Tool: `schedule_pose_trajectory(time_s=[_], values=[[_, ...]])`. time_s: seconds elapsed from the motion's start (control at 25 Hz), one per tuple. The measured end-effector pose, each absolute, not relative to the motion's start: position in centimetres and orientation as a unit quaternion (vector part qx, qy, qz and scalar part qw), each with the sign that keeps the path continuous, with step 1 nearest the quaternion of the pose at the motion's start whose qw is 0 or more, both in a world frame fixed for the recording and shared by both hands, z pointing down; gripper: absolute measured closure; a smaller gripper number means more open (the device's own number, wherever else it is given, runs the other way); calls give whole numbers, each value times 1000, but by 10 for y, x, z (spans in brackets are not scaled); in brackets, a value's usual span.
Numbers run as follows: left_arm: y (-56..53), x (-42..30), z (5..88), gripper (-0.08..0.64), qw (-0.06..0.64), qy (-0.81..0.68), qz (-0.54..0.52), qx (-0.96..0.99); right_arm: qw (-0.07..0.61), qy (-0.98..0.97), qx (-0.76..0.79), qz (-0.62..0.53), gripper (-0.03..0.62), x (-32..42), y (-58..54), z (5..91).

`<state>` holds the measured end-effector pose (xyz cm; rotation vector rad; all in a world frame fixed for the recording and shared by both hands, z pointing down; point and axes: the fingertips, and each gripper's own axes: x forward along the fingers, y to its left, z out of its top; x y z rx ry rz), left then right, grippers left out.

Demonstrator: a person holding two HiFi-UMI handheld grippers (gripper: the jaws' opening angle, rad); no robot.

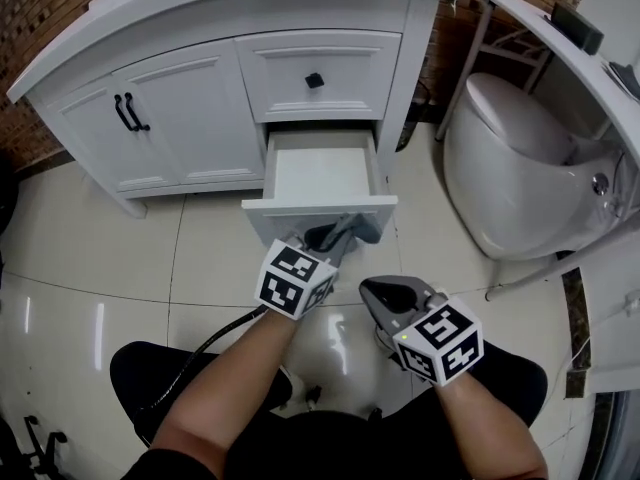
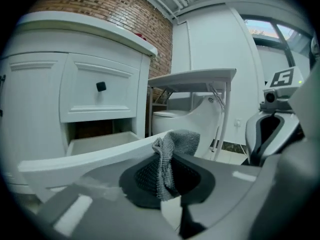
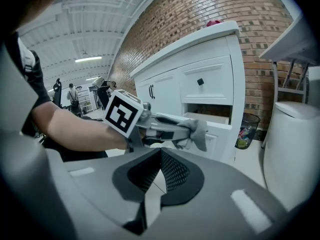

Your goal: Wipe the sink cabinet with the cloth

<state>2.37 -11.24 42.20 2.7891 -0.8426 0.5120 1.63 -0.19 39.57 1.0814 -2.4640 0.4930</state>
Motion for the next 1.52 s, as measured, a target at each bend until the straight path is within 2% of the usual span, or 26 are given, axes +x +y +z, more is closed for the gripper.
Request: schedule_pose_trajectory(time_s=[0.2,0.44,1.16,1.52], values=[[-115,63,441,523,93,-267,172,944,193,-876,397,194,588,35,0,399],[-122,53,444,523,93,-285,174,938,187,-881,391,191,588,33,0,398],[-140,-84,454,523,87,-390,174,900,191,-894,368,172,588,4,3,391],[-148,-156,458,523,113,-458,160,867,199,-893,368,167,588,3,6,394]])
